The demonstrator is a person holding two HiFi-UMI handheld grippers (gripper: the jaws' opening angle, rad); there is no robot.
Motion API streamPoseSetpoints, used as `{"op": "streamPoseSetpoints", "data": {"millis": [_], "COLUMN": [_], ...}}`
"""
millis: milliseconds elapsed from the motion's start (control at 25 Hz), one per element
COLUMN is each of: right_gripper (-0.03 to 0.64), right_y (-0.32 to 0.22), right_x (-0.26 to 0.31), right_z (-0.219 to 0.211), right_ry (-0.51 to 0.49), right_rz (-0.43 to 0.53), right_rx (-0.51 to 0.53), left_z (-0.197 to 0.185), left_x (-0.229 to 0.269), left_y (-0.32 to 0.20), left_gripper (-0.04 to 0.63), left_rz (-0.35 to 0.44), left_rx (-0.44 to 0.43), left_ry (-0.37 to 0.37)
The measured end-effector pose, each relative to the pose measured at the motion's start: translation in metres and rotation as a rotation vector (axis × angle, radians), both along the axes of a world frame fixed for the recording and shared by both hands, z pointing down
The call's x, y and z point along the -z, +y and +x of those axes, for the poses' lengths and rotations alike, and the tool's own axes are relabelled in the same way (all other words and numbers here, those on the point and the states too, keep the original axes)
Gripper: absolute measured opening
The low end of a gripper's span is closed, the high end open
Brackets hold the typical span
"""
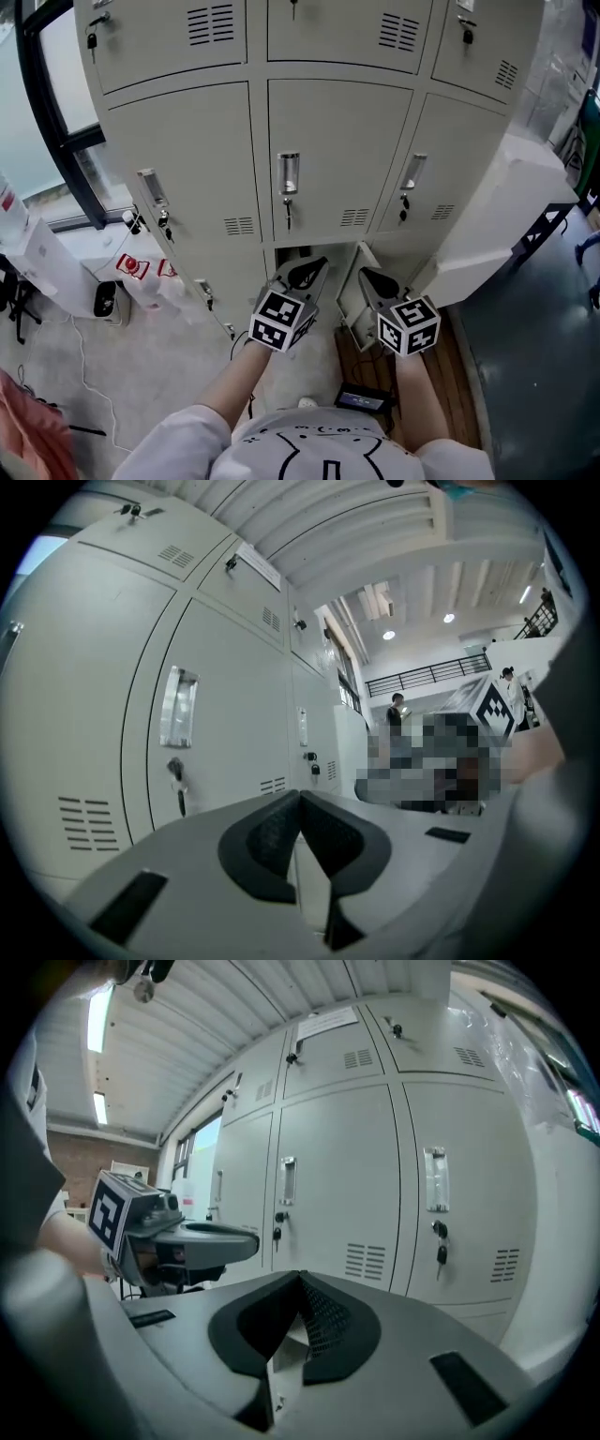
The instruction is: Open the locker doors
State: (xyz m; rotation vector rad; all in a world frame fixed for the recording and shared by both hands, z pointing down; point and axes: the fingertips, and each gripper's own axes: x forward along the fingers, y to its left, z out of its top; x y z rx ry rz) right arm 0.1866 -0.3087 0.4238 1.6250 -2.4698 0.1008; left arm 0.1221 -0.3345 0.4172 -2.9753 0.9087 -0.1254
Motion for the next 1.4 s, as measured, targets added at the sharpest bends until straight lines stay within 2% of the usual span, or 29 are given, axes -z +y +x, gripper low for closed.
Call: {"op": "streamPoseSetpoints", "data": {"millis": [200,360,520,760,960,1080,1200,1400], "right_gripper": [-0.003,-0.003,-0.003,-0.003,-0.003,-0.003,-0.003,-0.003], "right_y": [-0.015,-0.025,-0.033,-0.045,-0.057,-0.062,-0.069,-0.081], "right_x": [0.062,0.118,0.179,0.27,0.338,0.38,0.415,0.447], "right_z": [-0.026,-0.051,-0.071,-0.09,-0.099,-0.106,-0.114,-0.123], "right_ry": [-0.044,-0.002,0.076,0.104,0.141,0.167,0.202,0.246], "right_rz": [0.128,0.236,0.34,0.504,0.625,0.692,0.738,0.782], "right_rx": [0.044,0.111,0.153,0.155,0.141,0.136,0.137,0.126], "left_z": [-0.009,-0.015,-0.025,-0.046,-0.058,-0.066,-0.075,-0.082], "left_x": [0.055,0.109,0.159,0.24,0.298,0.334,0.367,0.407], "left_y": [-0.009,-0.015,-0.025,-0.041,-0.045,-0.048,-0.054,-0.06], "left_gripper": [0.015,0.015,0.015,0.015,0.015,0.015,0.015,0.015], "left_rz": [0.085,0.159,0.234,0.351,0.443,0.455,0.478,0.538], "left_rx": [0.028,0.042,0.073,0.137,0.163,0.15,0.162,0.193], "left_ry": [0.022,0.059,0.063,0.109,0.119,0.171,0.209,0.201]}}
